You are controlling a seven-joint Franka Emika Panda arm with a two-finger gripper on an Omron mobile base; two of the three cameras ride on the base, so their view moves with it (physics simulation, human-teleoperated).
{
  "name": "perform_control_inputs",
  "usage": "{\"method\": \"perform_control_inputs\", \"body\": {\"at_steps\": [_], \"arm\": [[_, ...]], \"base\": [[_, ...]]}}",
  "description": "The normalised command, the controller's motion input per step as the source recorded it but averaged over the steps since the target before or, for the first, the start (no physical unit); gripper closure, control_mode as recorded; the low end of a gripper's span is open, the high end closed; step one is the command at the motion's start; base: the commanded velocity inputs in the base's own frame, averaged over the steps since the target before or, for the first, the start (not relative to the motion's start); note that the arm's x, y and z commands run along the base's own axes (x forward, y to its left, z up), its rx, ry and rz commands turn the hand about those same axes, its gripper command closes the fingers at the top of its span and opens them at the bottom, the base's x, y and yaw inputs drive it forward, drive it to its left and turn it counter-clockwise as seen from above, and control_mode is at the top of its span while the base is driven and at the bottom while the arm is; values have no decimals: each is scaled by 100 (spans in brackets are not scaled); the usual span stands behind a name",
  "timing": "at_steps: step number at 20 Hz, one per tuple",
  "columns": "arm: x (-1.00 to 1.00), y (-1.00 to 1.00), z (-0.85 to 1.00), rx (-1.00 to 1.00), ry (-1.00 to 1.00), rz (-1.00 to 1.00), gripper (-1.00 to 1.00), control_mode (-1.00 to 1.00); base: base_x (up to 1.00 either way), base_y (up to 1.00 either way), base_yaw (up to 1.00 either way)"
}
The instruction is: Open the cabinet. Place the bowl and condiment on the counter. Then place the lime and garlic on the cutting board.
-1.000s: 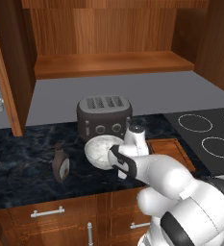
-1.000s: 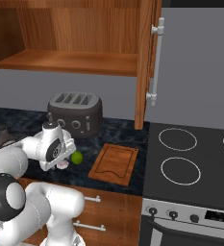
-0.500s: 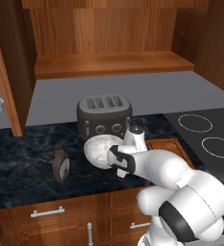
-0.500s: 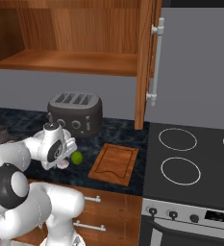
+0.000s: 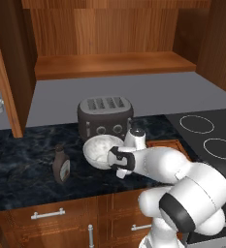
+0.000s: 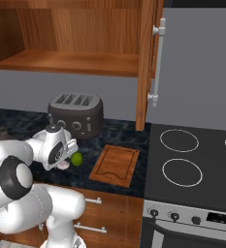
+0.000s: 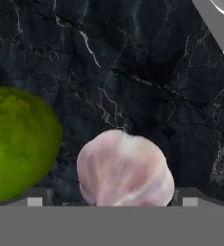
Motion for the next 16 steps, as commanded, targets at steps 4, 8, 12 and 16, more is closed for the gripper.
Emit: {"method": "perform_control_inputs", "body": {"at_steps": [4, 8, 12, 16], "arm": [[0, 11, -26, 0, 6, 0, 100, -100], [0, 0, -13, 1, 3, 0, 100, -100], [-6, -2, 4, 0, 0, -5, 100, -100], [-14, -6, 19, 0, 0, -9, 100, -100]], "base": [[0, 0, 0], [0, 0, 0], [0, 0, 0], [0, 0, 0]]}}
